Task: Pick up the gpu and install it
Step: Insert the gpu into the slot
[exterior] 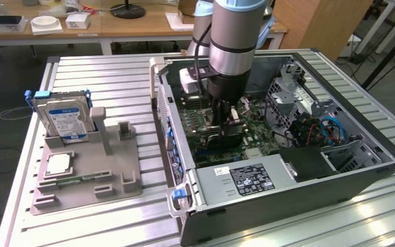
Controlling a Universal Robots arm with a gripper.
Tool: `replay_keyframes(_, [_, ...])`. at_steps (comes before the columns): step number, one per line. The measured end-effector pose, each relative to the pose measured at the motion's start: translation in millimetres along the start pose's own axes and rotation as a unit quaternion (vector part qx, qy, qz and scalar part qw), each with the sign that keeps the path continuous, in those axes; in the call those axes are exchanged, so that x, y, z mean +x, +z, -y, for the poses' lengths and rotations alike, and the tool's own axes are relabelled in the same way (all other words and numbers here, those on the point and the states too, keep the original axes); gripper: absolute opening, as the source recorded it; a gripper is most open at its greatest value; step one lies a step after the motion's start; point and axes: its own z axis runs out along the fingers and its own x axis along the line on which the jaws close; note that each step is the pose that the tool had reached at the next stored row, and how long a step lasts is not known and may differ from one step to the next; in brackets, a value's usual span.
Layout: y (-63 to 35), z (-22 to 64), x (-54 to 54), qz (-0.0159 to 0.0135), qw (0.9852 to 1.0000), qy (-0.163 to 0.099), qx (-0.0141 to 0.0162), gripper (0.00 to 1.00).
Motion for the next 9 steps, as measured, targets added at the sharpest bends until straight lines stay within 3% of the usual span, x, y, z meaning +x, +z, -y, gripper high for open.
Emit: replay_keyframes(9, [-8.3, 0.7, 0.1, 0.0003, 1.0000, 0.002, -0.0010, 0.49])
